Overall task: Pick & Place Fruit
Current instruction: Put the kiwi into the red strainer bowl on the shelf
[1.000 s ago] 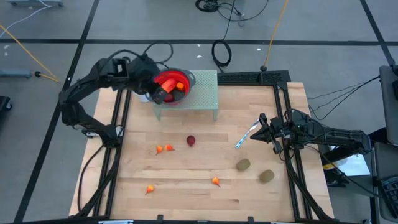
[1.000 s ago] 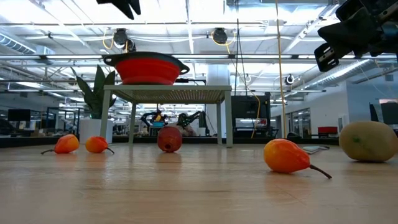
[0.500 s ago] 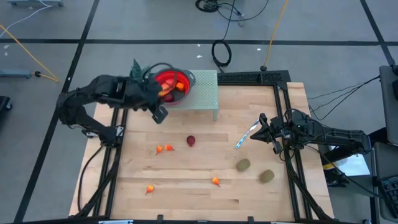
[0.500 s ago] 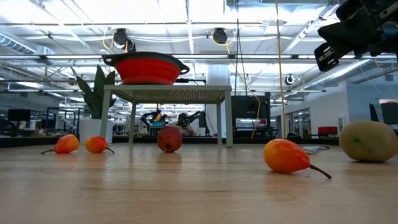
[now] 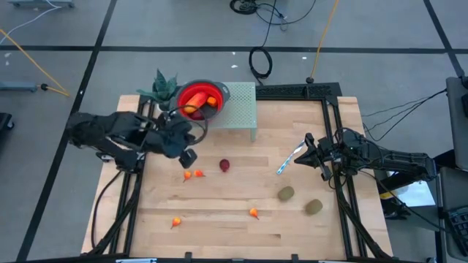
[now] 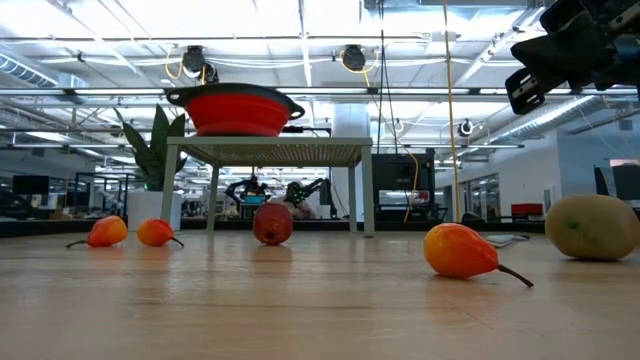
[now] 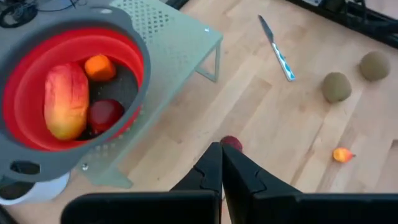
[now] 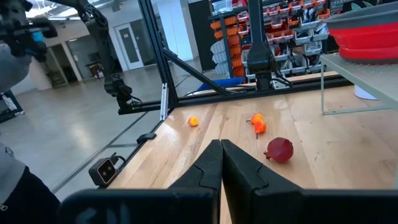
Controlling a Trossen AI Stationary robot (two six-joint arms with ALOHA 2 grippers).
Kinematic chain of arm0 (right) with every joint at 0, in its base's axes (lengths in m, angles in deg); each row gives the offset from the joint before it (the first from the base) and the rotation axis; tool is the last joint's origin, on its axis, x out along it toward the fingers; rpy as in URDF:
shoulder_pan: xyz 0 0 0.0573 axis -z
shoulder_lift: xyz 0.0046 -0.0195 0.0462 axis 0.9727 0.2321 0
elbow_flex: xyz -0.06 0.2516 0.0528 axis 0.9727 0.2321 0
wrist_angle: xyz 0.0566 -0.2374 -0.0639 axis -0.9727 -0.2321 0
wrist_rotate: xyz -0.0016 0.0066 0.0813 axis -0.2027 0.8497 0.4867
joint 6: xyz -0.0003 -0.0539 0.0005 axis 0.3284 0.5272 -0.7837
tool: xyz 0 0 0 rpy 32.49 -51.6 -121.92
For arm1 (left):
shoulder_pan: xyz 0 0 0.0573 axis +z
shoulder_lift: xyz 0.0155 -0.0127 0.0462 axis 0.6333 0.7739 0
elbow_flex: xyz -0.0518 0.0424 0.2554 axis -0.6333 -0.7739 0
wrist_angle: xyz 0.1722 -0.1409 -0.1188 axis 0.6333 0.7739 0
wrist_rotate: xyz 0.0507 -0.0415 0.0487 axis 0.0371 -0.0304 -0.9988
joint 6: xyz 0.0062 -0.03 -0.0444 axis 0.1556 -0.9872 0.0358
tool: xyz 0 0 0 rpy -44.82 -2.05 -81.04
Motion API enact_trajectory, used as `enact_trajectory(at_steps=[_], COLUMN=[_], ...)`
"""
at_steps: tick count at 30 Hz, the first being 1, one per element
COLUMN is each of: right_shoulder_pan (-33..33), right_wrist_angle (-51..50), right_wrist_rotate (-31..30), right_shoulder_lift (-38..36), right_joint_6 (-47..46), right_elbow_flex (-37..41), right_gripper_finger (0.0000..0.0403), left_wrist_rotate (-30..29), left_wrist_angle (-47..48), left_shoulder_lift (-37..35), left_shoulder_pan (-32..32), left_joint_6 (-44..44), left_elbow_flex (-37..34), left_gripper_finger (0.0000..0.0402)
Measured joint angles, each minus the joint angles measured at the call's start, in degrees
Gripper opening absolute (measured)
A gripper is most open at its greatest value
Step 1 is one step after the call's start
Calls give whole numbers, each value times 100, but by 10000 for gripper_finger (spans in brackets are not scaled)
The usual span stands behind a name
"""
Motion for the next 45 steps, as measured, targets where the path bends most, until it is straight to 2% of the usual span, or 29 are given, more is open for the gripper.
enact_trajectory(at_steps=[17, 24, 37, 45], right_shoulder_pan=[-13, -13, -11, -11], right_wrist_angle=[638, 637, 635, 640], right_wrist_rotate=[15, 15, 9, 7], right_shoulder_lift=[27, 120, 199, 208], right_joint_6=[-104, -147, -147, -147], right_elbow_flex=[0, 0, 0, 0], right_gripper_finger=[0, 0, 0, 0], left_wrist_rotate=[576, 904, 1070, 1212], left_wrist_angle=[-2267, -3632, -5743, -6712], left_shoulder_lift=[-285, -537, -1412, -2137], left_shoulder_pan=[-343, -387, -452, -459], left_joint_6=[256, 533, 642, 780], left_elbow_flex=[-1822, -2800, -4773, -5908], left_gripper_finger=[2, 2, 8, 7])
